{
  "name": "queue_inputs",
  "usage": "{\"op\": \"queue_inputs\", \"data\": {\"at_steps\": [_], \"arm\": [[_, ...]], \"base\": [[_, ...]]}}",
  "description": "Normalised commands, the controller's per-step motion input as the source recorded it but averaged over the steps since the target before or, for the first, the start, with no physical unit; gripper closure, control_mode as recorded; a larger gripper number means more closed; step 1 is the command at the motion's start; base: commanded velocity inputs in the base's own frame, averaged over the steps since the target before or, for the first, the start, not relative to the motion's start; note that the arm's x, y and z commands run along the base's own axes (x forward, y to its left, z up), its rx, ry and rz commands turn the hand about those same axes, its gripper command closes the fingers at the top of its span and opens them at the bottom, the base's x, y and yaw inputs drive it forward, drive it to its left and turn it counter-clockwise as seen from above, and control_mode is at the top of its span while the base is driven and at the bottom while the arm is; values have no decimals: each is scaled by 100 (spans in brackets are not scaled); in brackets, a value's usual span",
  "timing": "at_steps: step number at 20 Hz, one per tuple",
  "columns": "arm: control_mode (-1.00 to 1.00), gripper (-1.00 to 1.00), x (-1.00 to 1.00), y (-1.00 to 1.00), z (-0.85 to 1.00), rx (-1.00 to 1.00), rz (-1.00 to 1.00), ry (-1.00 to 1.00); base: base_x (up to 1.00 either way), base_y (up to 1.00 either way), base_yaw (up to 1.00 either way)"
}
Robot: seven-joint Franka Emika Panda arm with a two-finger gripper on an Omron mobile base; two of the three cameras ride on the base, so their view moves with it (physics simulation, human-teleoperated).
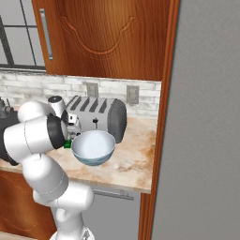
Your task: Gather the eggs and milk located in the vicinity of the sink area and place them right next to the bowl.
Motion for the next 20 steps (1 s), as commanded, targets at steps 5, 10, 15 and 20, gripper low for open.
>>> {"op": "queue_inputs", "data": {"at_steps": [5, 10, 15, 20], "arm": [[-100, 100, -8, -4, 0, 0, 0, 0], [-100, 100, 0, -17, 0, 0, -2, 0], [-100, 100, 0, -27, 0, 0, -3, 0], [-100, 100, 0, -28, 0, 0, -3, 0]], "base": [[0, 0, 0], [0, 0, 0], [0, 0, 0], [0, 0, 0]]}}
